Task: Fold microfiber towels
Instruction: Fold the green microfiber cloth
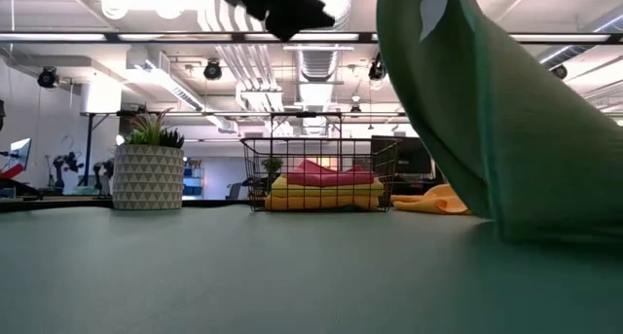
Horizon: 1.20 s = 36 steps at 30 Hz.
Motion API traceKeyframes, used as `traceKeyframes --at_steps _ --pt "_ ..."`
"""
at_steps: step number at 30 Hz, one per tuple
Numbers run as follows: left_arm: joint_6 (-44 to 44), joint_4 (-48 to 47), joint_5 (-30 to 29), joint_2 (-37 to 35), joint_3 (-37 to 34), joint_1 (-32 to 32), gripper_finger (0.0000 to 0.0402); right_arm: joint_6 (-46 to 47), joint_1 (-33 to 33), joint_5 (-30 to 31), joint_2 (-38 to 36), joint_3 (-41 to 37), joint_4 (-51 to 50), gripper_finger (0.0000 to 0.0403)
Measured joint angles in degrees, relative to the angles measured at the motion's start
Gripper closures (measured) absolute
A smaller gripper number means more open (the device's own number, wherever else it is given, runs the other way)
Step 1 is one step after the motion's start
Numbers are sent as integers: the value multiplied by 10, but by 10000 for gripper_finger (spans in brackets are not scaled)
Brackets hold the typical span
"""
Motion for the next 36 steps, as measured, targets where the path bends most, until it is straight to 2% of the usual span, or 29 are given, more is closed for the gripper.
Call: traceKeyframes --at_steps 6,12,23,32,36 --pt "-42 62 -39 10 0 -13 237 1 0 11 -12 0 13 394" --pt "-47 121 -39 37 0 -19 237 -3 -1 15 -16 0 36 394" --pt "-46 131 -21 50 0 -37 237 -13 -1 43 -27 0 48 394" --pt "-46 146 -47 56 0 -37 237 -35 -1 43 -27 0 104 394" --pt "-46 142 -98 56 0 -37 237 -48 -1 42 -27 0 130 394"
